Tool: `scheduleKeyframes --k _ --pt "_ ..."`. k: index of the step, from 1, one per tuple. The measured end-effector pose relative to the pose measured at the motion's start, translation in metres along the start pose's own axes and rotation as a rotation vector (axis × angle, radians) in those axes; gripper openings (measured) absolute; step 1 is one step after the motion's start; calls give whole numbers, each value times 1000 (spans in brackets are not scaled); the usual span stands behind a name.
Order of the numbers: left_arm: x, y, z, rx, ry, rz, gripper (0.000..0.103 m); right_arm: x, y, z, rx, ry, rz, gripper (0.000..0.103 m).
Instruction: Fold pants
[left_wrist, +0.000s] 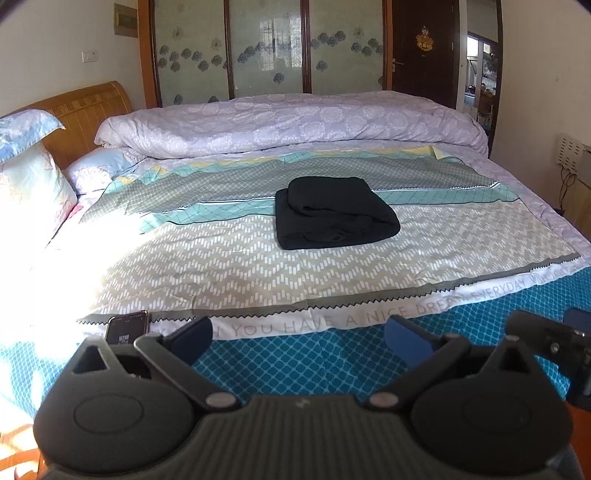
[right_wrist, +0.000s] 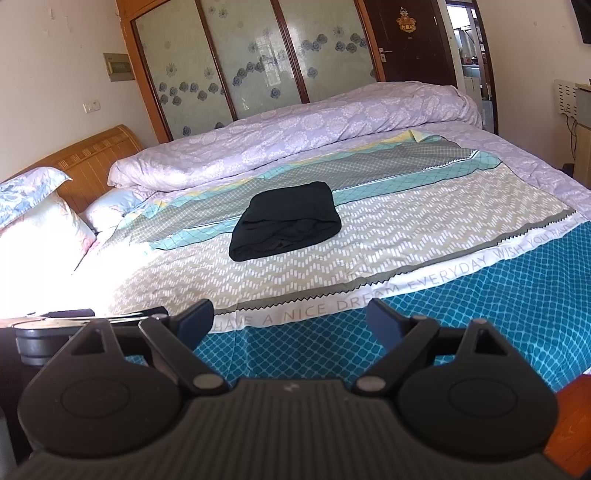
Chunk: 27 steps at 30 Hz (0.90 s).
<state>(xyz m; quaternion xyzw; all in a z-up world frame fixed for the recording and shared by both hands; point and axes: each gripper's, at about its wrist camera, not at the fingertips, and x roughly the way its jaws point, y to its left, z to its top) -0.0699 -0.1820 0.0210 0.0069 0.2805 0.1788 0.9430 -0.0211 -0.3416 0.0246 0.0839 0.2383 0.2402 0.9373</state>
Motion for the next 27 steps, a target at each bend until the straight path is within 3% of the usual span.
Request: scheduleKeyframes --k 15,27 --pt "30 -12 -7 56 88 119 103 26 -9 2 4 7 61 91" --pt "74 -30 9 75 138 114 103 67 -32 10 25 54 60 91"
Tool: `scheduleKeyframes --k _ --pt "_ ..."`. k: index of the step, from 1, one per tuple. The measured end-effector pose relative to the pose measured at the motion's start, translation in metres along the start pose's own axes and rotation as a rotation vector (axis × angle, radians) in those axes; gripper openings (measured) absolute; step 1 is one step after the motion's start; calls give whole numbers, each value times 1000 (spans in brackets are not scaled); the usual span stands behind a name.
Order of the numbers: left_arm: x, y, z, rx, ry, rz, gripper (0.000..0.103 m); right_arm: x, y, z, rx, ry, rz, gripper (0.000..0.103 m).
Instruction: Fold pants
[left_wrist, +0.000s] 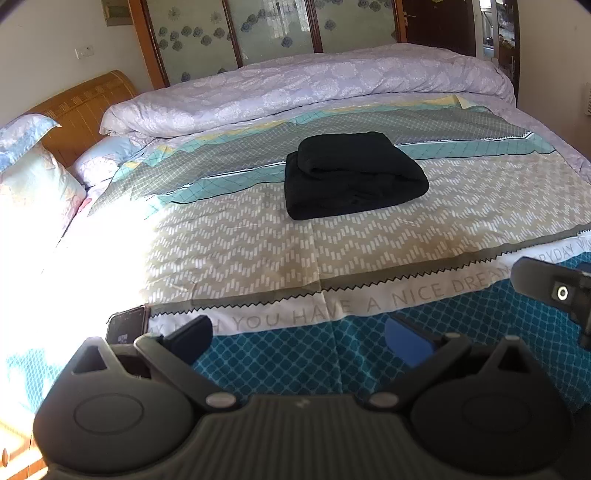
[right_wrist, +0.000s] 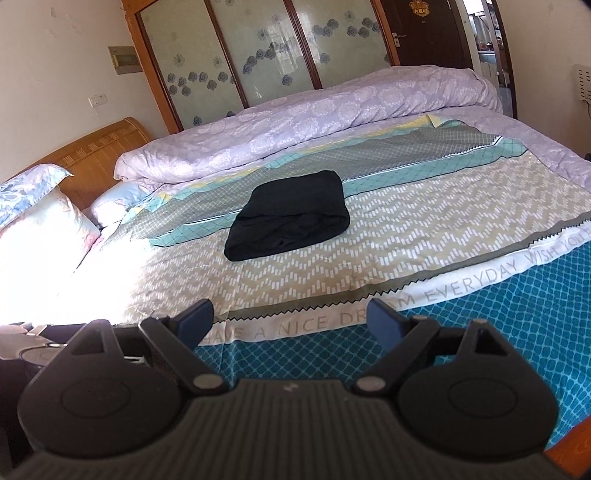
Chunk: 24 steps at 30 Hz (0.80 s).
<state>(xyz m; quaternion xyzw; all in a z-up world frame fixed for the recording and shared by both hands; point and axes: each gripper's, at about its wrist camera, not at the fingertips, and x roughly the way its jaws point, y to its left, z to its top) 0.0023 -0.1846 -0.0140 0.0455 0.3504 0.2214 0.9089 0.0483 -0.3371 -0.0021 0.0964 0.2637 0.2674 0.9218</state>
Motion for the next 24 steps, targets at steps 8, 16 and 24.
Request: scheduleKeyframes --k 8,16,24 --pt "25 -17 13 46 38 -18 103 14 -13 3 32 11 -26 91" --pt "36 -26 16 58 62 -29 103 21 -22 8 40 25 -32 91" --pt "39 -23 14 58 84 -39 103 24 -22 8 42 40 -21 91"
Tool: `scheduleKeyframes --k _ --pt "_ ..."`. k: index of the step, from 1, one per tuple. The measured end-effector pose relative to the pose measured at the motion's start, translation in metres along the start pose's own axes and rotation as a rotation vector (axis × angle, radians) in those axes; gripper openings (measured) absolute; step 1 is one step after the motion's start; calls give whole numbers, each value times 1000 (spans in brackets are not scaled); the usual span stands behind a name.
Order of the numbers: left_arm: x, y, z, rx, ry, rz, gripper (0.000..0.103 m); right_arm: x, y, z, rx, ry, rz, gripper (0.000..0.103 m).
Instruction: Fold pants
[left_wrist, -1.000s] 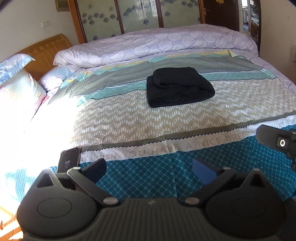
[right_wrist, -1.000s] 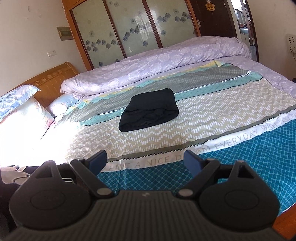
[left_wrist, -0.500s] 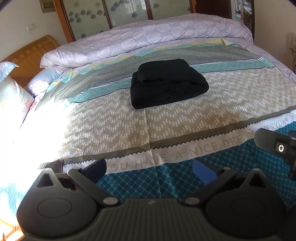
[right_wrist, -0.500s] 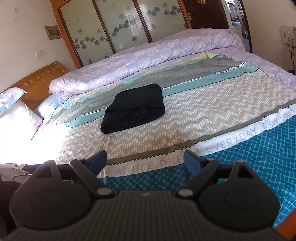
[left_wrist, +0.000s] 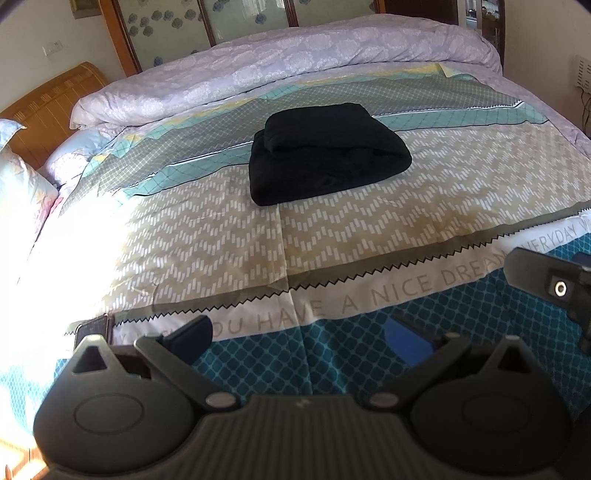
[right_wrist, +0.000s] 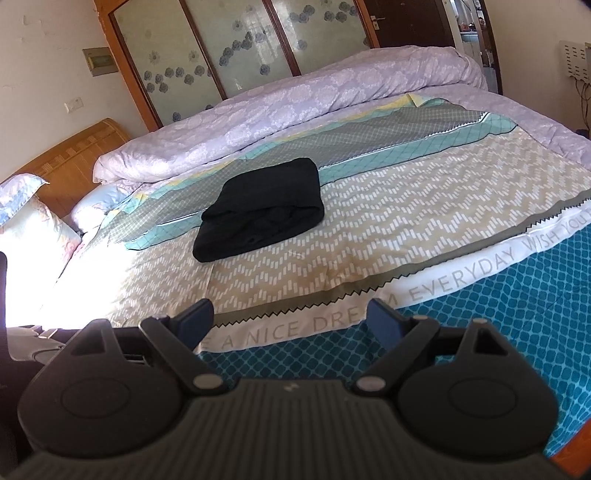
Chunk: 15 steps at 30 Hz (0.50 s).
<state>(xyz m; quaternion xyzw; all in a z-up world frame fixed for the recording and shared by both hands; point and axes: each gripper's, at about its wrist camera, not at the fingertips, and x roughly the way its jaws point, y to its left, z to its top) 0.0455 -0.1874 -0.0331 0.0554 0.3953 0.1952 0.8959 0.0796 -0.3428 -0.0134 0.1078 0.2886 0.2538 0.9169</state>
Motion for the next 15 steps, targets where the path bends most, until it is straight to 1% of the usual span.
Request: scheduleKeyframes --k 3,9,15 --pt "1 1 -1 -1 8 -7 103 1 1 0 -2 8 5 91" --pt "1 5 -2 -5 13 5 103 3 1 0 8 24 6 91" --pt "3 16 -4 -35 21 6 103 5 7 1 -5 32 6 91"
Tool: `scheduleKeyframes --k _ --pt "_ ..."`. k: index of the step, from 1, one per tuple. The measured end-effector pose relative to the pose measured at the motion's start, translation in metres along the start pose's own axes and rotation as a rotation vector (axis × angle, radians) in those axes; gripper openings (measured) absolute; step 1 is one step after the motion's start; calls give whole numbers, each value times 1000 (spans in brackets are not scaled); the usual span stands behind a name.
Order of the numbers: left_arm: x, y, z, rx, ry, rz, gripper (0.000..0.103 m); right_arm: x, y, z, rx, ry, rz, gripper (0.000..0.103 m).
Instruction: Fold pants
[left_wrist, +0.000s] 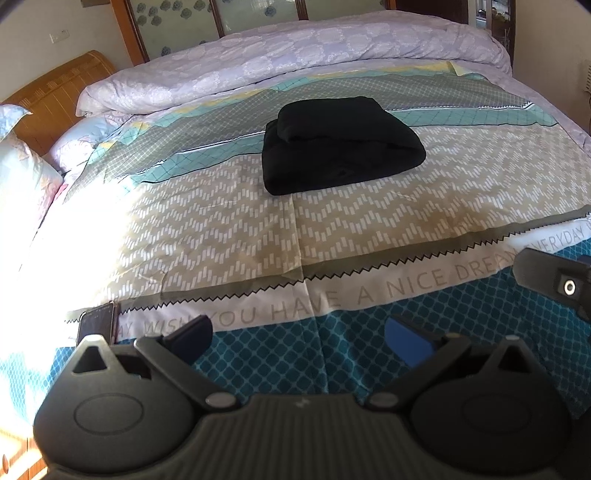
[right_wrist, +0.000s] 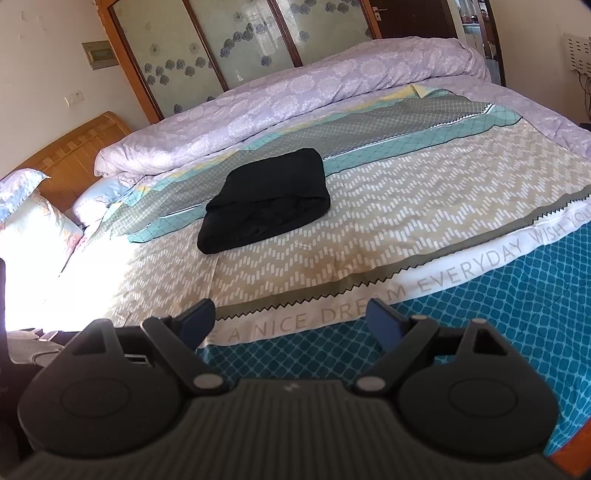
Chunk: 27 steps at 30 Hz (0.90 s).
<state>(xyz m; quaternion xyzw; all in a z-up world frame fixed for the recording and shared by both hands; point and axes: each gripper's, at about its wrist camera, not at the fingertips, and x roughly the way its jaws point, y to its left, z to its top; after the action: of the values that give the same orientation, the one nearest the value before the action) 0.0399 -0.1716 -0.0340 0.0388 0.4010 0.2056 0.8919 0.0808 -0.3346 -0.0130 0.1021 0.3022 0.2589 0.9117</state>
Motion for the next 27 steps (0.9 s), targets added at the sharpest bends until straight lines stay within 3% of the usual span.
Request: scheduleKeyframes --k 12,14,17,19,22,27 --pt "6 21 -3 -63 5 -49 103 3 19 2 -45 11 -16 91" --pt "9 25 -1 -63 -11 -60 103 5 23 4 -61 5 -21 91" --pt "15 30 7 -57 -112 -50 103 6 25 9 -50 -10 -29 91" --pt "26 33 12 -48 -176 -30 103 6 26 10 -55 -23 -42 90" --pt "59 36 20 -65 -229 -60 103 9 25 13 -62 -23 -76 90" --pt "123 22 24 10 -175 -39 103 21 19 12 -32 26 -133 90"
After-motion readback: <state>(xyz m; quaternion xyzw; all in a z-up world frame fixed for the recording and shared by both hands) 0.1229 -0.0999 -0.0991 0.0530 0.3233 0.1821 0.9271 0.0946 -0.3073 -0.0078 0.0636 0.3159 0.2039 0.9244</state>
